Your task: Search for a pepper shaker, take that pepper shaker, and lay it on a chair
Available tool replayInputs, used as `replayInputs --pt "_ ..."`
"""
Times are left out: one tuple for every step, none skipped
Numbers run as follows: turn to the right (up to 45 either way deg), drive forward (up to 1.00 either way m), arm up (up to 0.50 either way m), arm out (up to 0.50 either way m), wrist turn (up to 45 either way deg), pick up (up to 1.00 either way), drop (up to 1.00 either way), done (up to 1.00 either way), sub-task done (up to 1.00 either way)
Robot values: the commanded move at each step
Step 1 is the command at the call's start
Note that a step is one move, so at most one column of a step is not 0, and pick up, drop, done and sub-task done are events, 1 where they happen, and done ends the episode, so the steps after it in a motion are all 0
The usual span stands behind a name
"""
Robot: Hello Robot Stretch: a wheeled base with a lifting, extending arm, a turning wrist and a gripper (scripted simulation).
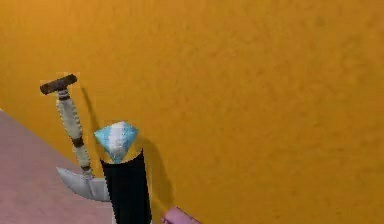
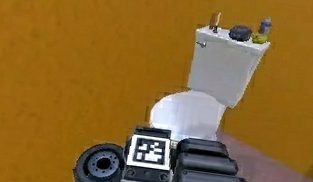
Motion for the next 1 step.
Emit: replayInputs --pt "-45.0 0.0 0.0 0.0 0.0 0.0 0.0 0.0 0.0"
